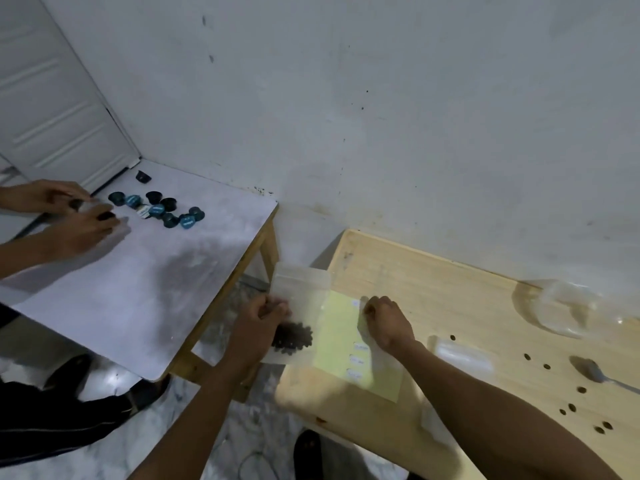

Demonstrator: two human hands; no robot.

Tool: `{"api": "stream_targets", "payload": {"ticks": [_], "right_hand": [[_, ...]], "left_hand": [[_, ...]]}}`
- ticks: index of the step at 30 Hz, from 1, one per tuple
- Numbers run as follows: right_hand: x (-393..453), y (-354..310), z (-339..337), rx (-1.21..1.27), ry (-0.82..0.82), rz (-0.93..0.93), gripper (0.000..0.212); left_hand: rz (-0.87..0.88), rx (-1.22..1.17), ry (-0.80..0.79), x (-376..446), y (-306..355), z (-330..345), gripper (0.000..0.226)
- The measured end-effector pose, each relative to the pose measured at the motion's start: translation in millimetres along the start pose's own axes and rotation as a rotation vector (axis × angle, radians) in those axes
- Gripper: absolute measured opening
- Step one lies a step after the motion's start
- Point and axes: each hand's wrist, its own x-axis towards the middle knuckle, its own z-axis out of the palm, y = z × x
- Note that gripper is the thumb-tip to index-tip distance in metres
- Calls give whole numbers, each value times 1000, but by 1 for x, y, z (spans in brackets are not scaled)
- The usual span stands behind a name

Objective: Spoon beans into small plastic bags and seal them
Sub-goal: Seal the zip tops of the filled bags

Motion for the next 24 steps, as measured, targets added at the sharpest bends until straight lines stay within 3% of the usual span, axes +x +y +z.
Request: {"api": "stream_targets", "payload": {"ticks": [3, 7, 14, 19, 24], "right_hand": [[-13, -17, -22, 384, 111, 2, 12], [-41, -45, -68, 678, 237, -97, 10], [-63, -70, -119, 665, 282, -225, 11], [-61, -62, -136, 682, 375, -166, 16], [-64, -56, -145, 694, 411, -166, 19]], "left_hand": [[-18, -57, -31, 4, 7, 5, 10], [57, 13, -85, 11, 20, 20, 23], [268, -7, -216, 12, 71, 71, 16], [239, -181, -304, 3, 100, 93, 21], [252, -173, -279, 2, 110, 107, 14]]}}
